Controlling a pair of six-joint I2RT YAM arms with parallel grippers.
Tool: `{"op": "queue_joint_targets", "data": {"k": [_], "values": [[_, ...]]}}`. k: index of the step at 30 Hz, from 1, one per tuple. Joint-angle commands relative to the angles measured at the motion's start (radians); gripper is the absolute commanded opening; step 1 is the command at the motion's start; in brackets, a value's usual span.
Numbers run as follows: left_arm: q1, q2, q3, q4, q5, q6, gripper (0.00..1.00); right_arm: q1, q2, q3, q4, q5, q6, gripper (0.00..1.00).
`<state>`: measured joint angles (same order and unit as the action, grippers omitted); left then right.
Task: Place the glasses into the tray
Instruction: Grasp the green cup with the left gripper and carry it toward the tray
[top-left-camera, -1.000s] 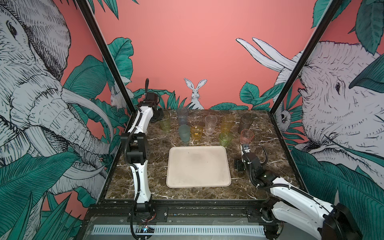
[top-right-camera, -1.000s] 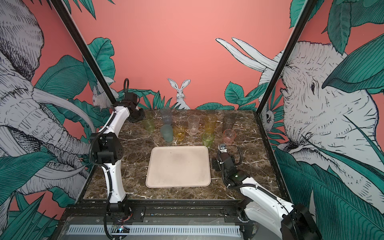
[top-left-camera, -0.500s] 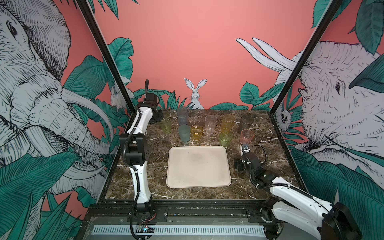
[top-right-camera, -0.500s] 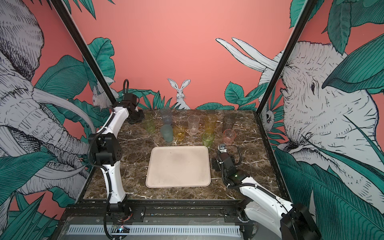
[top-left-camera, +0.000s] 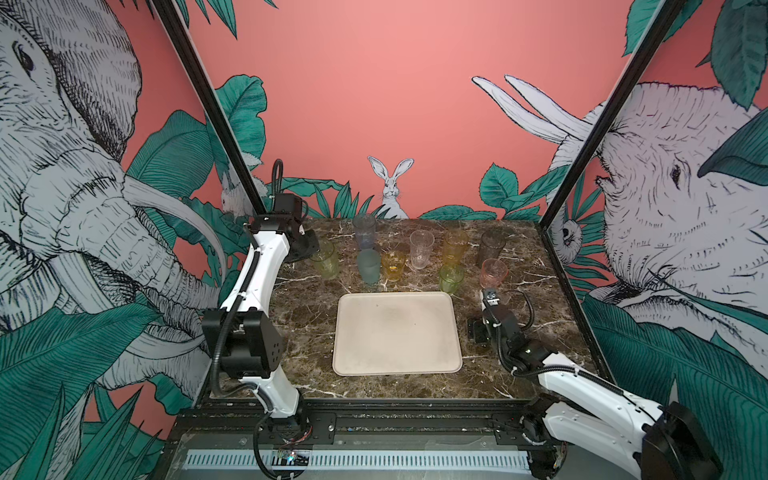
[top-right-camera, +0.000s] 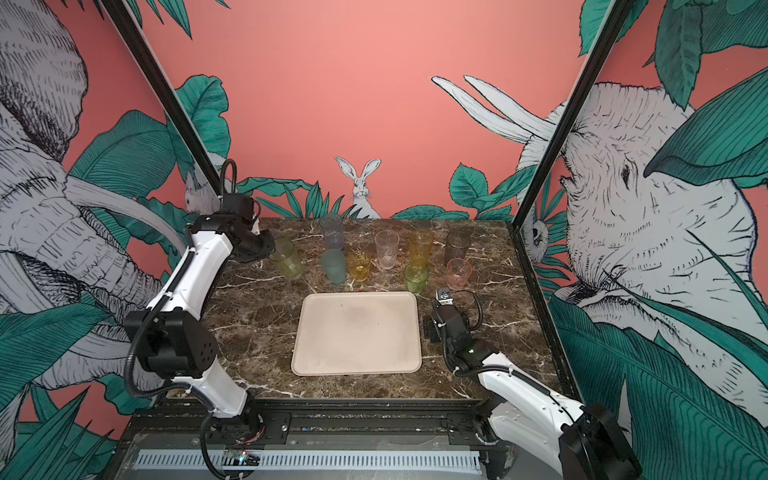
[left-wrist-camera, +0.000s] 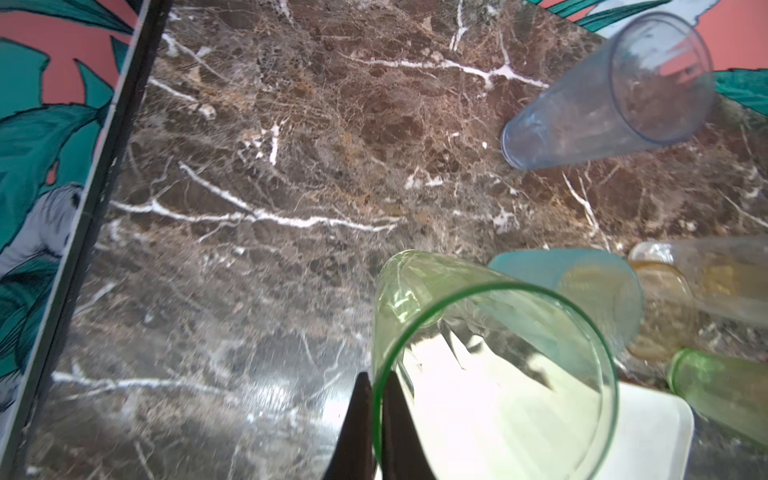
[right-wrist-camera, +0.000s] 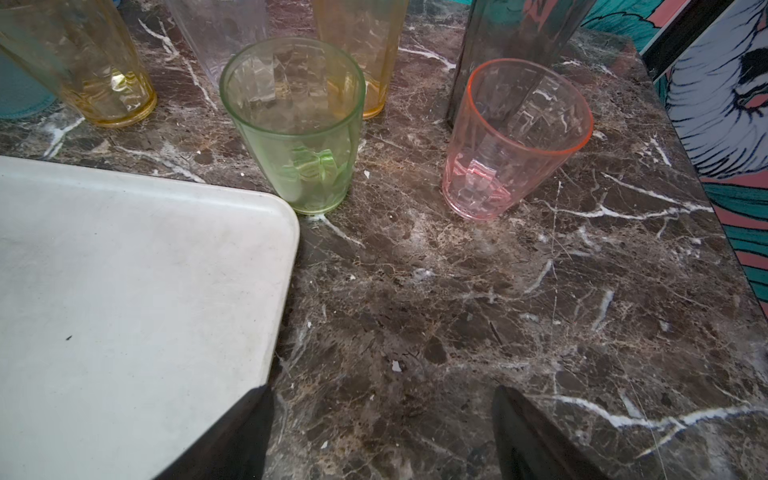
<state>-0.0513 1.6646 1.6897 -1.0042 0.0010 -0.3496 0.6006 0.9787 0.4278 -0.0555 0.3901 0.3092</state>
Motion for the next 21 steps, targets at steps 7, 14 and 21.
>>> {"op": "queue_joint_targets", "data": {"k": [7,14,21], "values": [[-0.057,-0.198,-0.149,-0.077,0.003,0.053,0.0,-0.005,0.025,0.015,0.046,0.012,-0.003,0.84],[-0.108,-0.265,-0.235,-0.067,0.033,0.087,0.0,-0.005,0.03,0.016,0.05,0.015,0.001,0.85],[-0.149,-0.288,-0.313,-0.025,0.07,0.071,0.0,-0.005,0.04,0.018,0.055,0.012,-0.005,0.85]]}}
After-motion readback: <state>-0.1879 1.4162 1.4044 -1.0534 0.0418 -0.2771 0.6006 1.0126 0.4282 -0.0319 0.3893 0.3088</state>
